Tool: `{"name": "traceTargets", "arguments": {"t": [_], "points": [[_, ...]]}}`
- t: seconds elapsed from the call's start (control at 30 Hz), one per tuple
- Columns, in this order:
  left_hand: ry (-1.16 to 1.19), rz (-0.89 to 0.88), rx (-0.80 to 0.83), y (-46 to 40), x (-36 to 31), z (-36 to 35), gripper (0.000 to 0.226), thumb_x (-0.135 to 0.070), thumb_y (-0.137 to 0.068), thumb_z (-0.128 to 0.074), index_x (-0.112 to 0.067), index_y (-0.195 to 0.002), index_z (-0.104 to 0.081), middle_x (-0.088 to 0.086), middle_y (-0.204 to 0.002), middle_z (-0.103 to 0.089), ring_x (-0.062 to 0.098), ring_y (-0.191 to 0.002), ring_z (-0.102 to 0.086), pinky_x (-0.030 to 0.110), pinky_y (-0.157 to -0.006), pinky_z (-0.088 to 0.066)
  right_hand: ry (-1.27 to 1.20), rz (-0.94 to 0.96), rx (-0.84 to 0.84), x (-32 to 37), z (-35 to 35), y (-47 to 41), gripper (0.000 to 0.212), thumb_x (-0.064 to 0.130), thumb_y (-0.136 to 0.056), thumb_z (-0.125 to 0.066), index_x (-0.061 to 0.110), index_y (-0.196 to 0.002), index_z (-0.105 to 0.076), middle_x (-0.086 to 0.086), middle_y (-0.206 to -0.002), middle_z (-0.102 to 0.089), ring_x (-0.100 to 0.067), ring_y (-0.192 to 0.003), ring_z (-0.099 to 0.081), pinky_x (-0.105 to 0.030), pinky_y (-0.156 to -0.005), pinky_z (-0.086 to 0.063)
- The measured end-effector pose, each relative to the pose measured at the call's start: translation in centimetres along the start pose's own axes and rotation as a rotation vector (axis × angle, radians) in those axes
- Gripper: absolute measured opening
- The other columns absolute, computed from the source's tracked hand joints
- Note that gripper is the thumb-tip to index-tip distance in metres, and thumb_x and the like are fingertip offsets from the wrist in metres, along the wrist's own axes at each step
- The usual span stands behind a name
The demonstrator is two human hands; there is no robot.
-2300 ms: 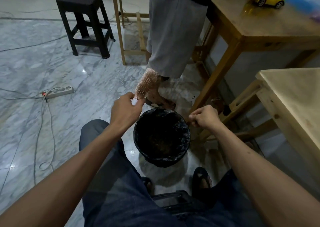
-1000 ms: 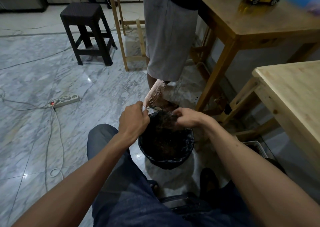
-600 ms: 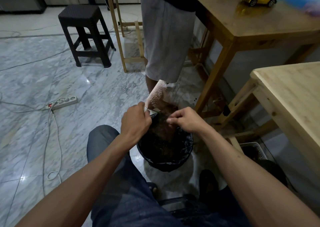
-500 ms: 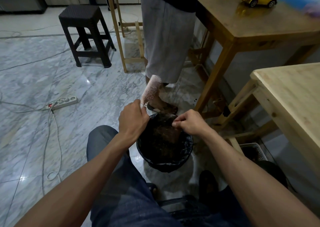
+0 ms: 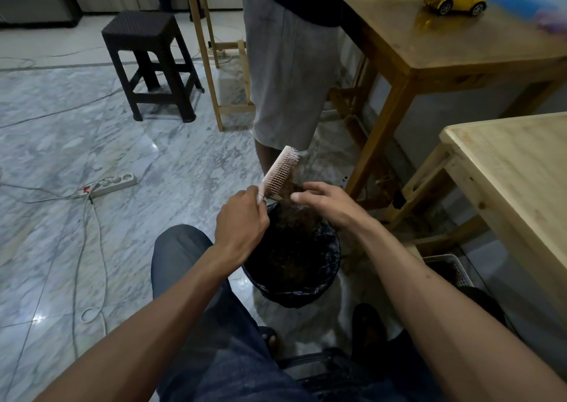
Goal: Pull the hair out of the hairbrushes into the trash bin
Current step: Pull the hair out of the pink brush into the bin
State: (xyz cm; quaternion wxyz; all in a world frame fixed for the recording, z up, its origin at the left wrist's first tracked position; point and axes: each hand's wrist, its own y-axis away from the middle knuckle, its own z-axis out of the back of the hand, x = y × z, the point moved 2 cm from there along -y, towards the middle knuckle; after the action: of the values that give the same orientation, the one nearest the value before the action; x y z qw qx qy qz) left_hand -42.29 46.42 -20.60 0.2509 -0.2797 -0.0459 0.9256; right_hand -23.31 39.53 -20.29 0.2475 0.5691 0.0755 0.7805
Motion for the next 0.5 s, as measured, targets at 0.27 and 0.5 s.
{"name": "traceTargets", "arguments": {"t": [0.27, 0.5], "points": [[0.017, 0.013, -0.024, 0.0, -0.1, 0.4, 0.015, -0.019, -0.093, -0.051, -0.01, -0.082, -0.053, 0.005, -0.067, -0.053, 0.026, -0.058, -0.048, 0.033, -0.049, -0.025, 0.239, 0.03, -0.136, -1.8, -0.6, -0.4, 0.013, 0.032, -0.086, -0.083, 0.021, -0.091, -0.086, 0.005, -0.089, -0.081, -0.008, -0.091, -0.071, -0.028, -0.087, -0.053], [0.039, 0.054, -0.119, -1.2, -0.2, 1.6, 0.016, -0.019, -0.096, -0.051, -0.014, -0.081, -0.047, 0.005, -0.066, -0.052, 0.027, -0.058, -0.047, 0.034, -0.052, -0.029, 0.436, -0.143, -0.142, -4.1, 1.0, -0.1, 0.009, 0.028, -0.09, -0.08, 0.021, -0.085, -0.083, 0.002, -0.087, -0.078, -0.015, -0.09, -0.071, -0.036, -0.08, -0.058]]}}
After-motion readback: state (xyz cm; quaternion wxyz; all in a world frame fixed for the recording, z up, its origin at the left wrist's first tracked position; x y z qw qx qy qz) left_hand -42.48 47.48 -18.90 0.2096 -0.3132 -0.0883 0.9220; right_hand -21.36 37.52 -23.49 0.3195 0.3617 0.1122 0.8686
